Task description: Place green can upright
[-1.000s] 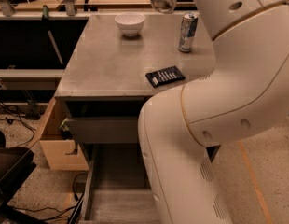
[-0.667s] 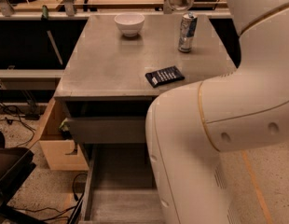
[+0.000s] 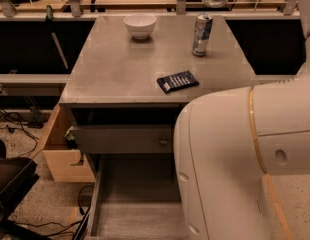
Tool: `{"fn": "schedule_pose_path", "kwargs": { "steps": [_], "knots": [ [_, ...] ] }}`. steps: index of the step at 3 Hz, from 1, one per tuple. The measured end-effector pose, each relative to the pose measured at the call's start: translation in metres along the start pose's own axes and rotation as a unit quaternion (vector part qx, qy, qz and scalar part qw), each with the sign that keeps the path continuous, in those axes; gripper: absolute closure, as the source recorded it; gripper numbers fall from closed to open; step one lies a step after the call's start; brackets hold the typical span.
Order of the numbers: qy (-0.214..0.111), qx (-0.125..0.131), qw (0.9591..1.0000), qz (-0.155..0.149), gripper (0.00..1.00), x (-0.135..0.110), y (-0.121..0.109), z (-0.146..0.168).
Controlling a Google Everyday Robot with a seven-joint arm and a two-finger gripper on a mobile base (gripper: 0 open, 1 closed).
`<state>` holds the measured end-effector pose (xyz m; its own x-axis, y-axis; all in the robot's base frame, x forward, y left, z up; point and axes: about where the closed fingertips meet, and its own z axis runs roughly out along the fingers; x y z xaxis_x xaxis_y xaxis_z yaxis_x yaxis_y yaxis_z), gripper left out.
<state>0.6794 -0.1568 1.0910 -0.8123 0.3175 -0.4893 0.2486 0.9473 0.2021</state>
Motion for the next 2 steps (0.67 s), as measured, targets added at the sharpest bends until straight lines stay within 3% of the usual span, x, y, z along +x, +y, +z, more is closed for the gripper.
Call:
{"fn": "schedule_pose_path", "kwargs": {
  "steps": [1, 2],
  "knots": [
    [0.006, -0.073, 0.9973, -0.008, 1.0, -0.005, 0.004, 0.009],
    [0.027, -0.202, 0.9778, -0.048, 1.0, 0.002, 0.016, 0.003]
  ]
}}
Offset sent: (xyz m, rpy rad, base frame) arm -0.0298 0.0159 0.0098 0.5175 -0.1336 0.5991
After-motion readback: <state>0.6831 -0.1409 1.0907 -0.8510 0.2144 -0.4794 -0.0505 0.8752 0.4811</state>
